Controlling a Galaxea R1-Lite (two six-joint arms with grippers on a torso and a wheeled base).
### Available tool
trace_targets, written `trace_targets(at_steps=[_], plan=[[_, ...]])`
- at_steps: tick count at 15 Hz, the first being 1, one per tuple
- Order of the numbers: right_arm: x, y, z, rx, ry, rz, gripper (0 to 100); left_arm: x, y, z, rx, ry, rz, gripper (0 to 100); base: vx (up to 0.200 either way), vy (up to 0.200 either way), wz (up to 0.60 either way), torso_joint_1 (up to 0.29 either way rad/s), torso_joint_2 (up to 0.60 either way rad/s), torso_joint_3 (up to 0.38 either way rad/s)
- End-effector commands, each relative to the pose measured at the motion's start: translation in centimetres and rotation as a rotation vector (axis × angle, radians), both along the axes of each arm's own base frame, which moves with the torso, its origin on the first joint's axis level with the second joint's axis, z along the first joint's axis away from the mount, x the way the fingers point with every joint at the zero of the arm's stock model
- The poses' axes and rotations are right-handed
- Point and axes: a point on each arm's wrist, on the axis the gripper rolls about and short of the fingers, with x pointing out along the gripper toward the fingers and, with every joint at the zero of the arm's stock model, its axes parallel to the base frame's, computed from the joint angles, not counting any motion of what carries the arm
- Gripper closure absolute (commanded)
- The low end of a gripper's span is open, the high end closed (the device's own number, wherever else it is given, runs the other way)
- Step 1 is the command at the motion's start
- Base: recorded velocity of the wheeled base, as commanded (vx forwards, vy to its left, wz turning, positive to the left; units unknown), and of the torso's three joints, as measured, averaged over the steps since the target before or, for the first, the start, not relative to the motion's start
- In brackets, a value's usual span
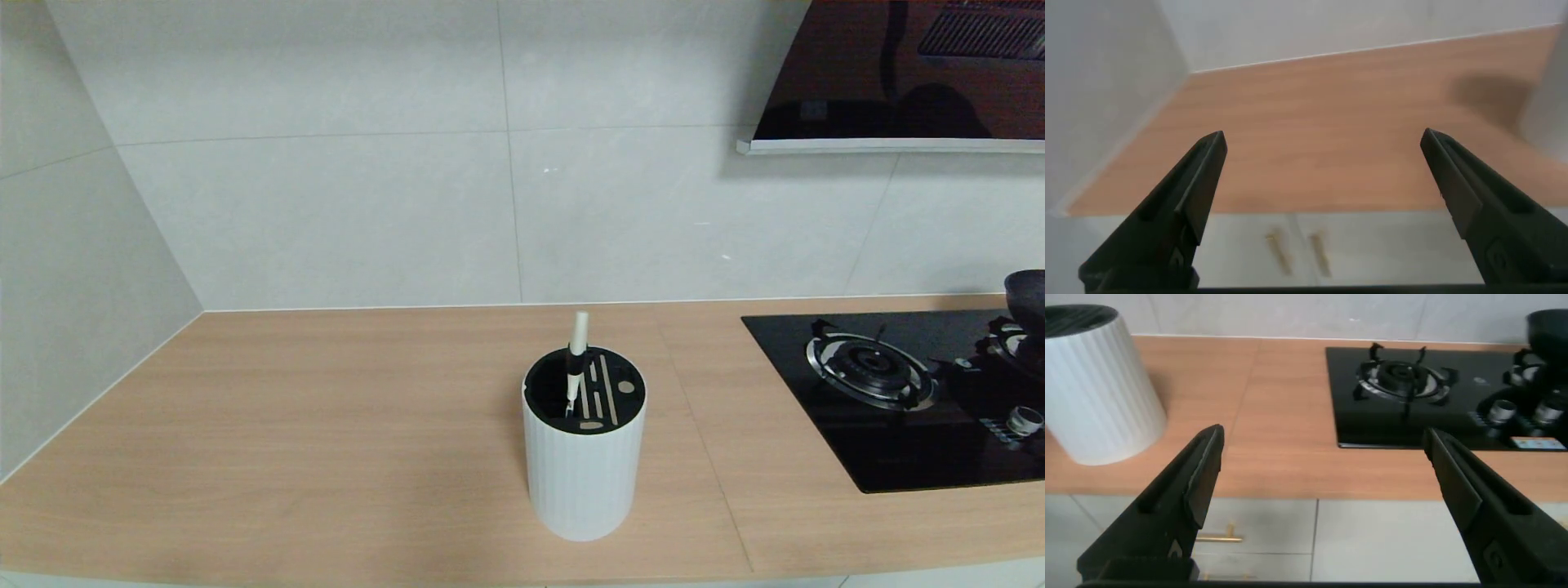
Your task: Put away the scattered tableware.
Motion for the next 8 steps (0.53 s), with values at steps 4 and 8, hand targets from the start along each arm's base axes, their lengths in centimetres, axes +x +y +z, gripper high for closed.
trace_targets(at_steps=[4, 8], plan=[[0.04, 0.03, -0.09, 0.014, 0.004, 0.014, 0, 0.05, -0.1, -0.48, -0.101, 0.041, -0.047, 0, 0.0, 0.0, 0.0, 0.0, 0.0, 0.0], [0.04, 0.05, -0.09, 0.014, 0.004, 0.023, 0, 0.05, -0.1, -0.48, -0.101, 0.041, -0.047, 0, 0.0, 0.0, 0.0, 0.0, 0.0, 0.0]])
